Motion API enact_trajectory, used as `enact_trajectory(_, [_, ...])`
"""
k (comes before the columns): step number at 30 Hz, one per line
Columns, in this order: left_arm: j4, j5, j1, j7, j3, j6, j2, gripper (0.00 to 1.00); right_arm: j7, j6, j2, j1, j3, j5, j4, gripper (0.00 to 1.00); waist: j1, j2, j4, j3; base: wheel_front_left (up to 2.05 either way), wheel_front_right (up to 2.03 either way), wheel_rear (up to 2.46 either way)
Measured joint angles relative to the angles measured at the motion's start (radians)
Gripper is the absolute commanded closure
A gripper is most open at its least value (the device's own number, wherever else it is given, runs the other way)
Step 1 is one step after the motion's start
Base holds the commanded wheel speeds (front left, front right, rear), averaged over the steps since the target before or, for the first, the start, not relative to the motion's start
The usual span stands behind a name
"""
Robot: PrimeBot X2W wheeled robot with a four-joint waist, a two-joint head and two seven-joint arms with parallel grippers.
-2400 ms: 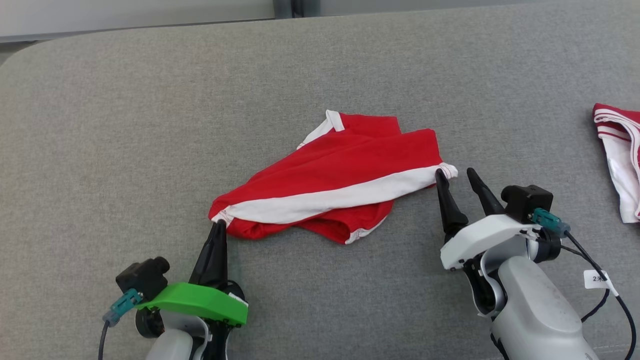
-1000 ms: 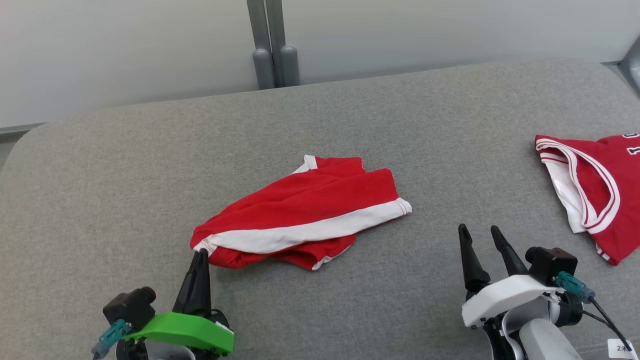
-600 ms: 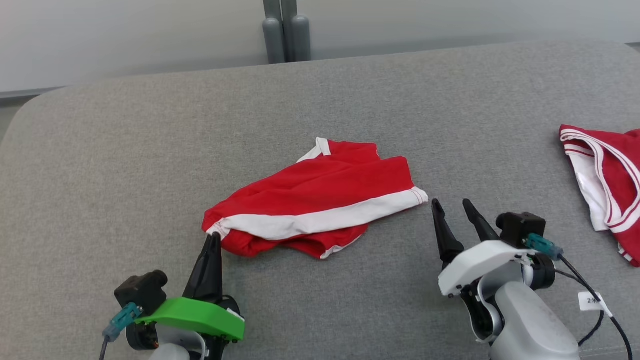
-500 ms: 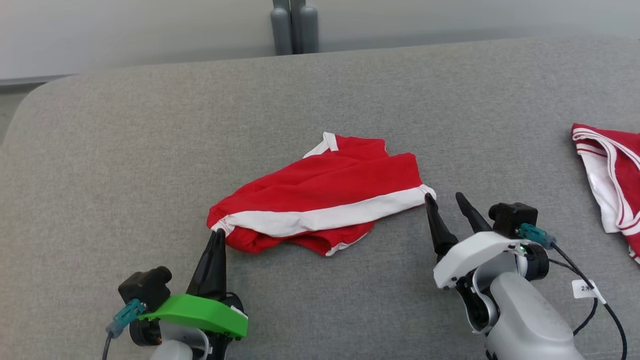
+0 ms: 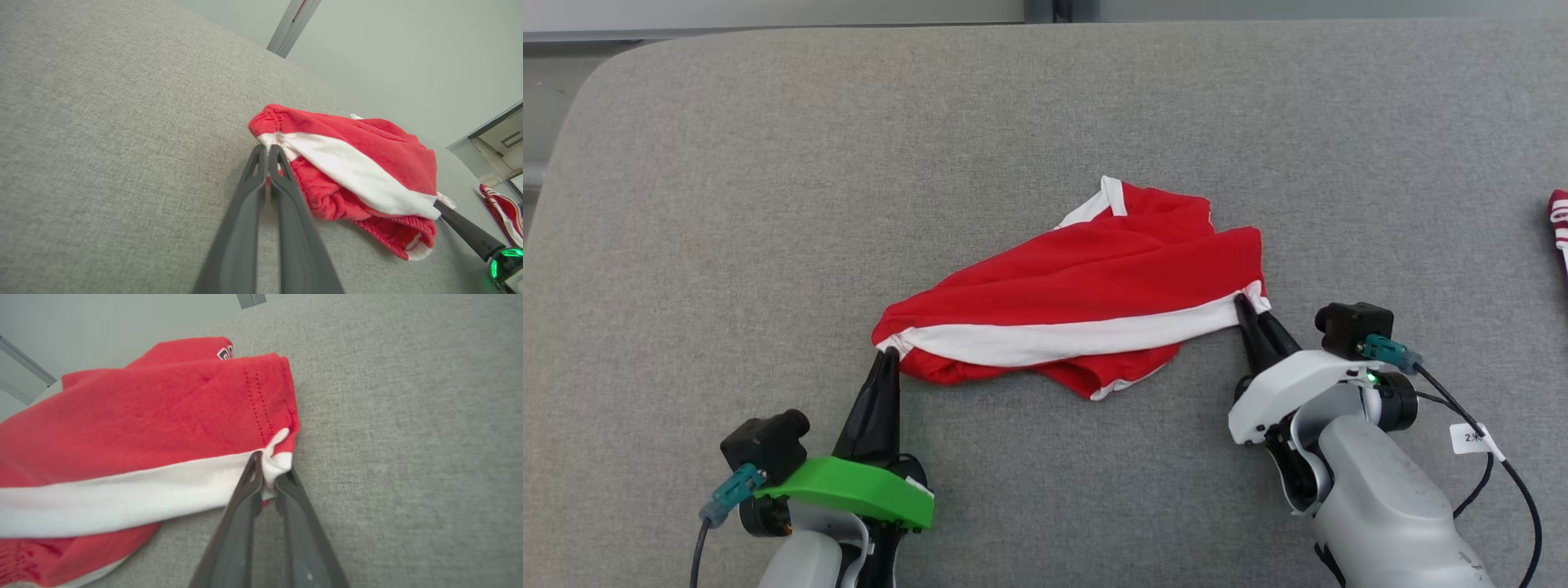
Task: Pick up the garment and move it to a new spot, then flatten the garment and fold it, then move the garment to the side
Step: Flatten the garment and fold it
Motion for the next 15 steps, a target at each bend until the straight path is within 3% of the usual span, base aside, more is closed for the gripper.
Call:
enact_trajectory(8, [-0.021, 0.016, -0.001, 0.0, 0.023, 0.0, 0.0, 1.0, 0.001, 0.0, 0.001, 0.016, -0.031, 0.015, -0.135, 1.0, 0.0, 0.0, -0.018, -0.019, 0.0, 0.0, 0.0])
enact_trajectory(12, [-0.061, 0.076, -0.036, 0.0, 0.026, 0.0, 0.003, 1.0, 0.001, 0.0, 0.0, 0.018, -0.055, 0.038, -0.254, 1.0, 0.0, 0.0, -0.048, -0.071, 0.0, 0.0, 0.0])
enact_trajectory(15, [-0.081, 0.09, -0.074, 0.0, 0.019, 0.0, 0.035, 1.0, 0.001, 0.0, -0.007, 0.017, -0.062, 0.061, -0.315, 1.0, -0.0001, 0.0, -0.069, -0.11, 0.0, 0.0, 0.0])
